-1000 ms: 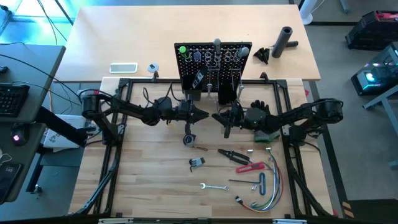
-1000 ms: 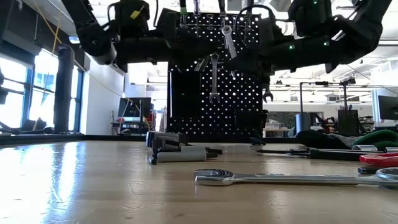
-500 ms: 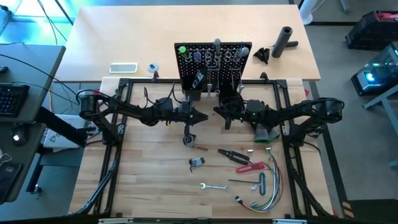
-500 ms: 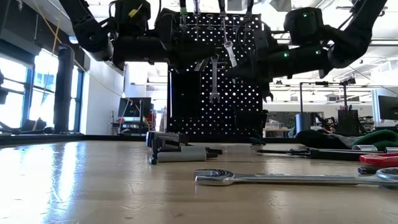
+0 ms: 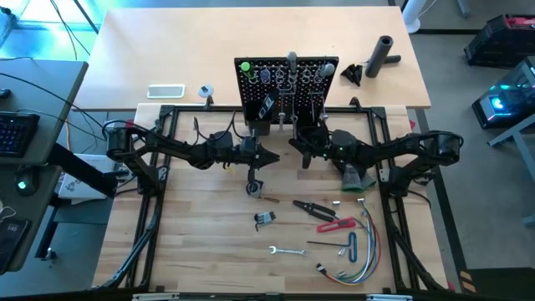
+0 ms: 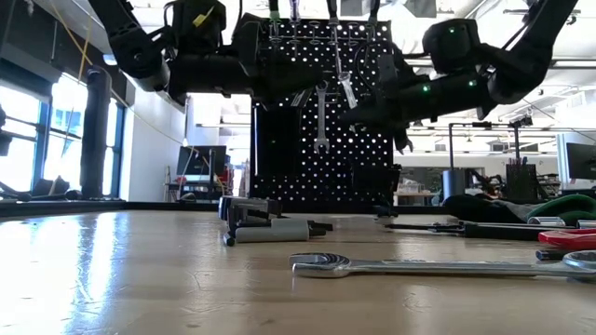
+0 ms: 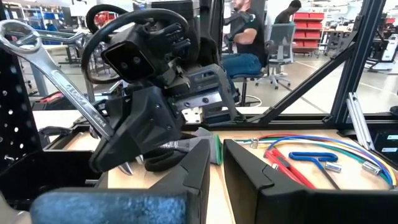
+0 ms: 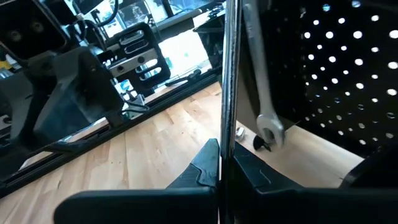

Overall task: Hang tools onto peg board
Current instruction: Hang the silver wrench on the peg board

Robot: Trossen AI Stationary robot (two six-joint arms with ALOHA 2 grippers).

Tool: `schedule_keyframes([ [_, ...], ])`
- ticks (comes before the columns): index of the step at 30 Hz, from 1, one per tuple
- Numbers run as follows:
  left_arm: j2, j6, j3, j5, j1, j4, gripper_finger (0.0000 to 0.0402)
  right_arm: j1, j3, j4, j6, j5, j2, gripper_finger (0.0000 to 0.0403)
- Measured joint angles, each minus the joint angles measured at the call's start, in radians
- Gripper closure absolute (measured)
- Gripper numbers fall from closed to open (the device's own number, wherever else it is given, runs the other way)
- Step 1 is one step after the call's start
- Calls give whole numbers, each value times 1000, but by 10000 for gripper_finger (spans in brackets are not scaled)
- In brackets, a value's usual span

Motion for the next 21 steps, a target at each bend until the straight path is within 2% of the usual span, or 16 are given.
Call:
schedule_keyframes([
  [14, 0, 4, 0, 0, 0, -17, 362, -15, 0, -4, 41, 10, 0, 386],
  [21, 0, 0, 0, -1, -8, -28, 362, -14, 0, -24, 49, 11, 0, 360],
])
